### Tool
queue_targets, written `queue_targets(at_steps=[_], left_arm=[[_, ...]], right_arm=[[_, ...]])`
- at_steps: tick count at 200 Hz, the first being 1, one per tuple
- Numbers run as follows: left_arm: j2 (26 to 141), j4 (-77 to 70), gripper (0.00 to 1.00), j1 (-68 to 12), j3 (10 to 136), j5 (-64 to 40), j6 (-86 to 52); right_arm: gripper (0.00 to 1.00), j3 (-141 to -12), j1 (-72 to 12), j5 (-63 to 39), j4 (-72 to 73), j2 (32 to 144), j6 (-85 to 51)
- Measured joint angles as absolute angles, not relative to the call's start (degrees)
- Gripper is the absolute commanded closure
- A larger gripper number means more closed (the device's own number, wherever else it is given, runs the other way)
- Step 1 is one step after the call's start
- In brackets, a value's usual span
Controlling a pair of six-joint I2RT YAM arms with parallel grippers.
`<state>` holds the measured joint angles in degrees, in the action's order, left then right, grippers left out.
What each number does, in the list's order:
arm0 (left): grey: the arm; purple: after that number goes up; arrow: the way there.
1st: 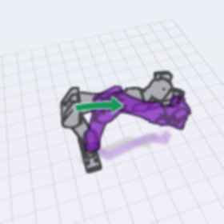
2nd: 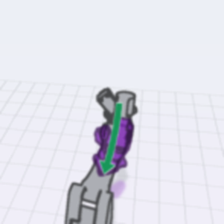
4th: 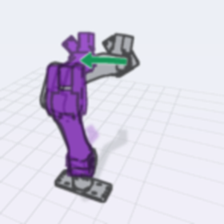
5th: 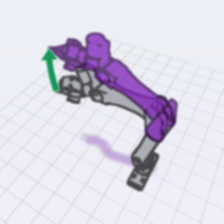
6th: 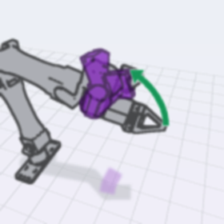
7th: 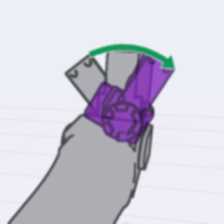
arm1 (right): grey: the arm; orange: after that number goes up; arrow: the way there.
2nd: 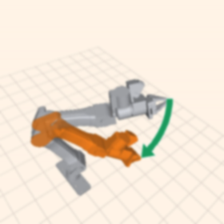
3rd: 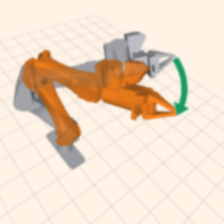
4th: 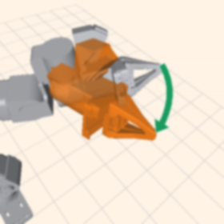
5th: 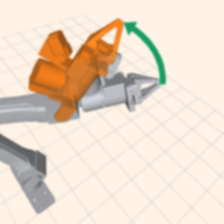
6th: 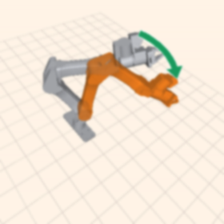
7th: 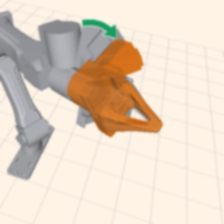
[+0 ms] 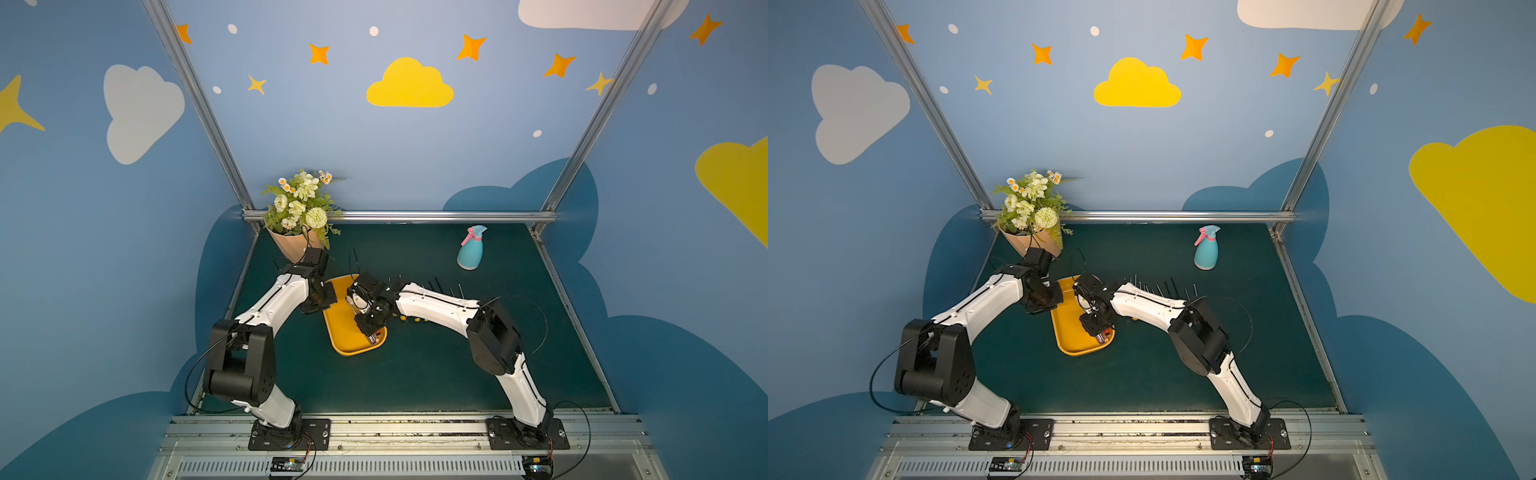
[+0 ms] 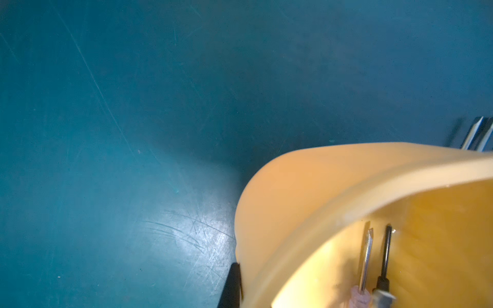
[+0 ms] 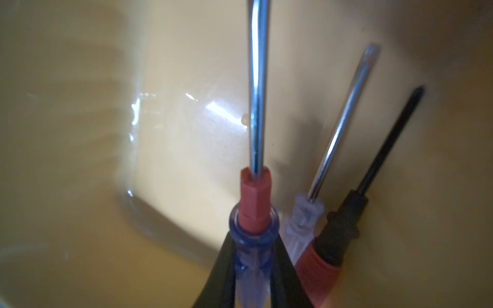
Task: Take out the screwdriver from the storage box
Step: Pick up the screwdriver from the storage box, then place the screwdriver at the center of the board.
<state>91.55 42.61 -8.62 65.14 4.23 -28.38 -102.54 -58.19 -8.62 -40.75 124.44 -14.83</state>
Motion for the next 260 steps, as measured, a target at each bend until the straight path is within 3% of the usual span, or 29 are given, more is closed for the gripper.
queue_targets(at_steps=[101,175,260], left_arm=[[92.9,42.6,0.97,-8.6,65.1,4.4,-28.4],[89.5,42.9,0.98,-8.0,62.4,5.9,-28.3],[87.4,43.5,0.98,-7.5,61.2,6.5,-27.7]], right_arm=[[1.00,-101.9,-54.1,-12.1,-34.2,117.6,-16.5],[1.00,-99.7,-47.2,-7.8,-33.3,112.8,-18.8],[1.00,-119.3,-45.8,-8.7,-45.5,130.7,-23.8]])
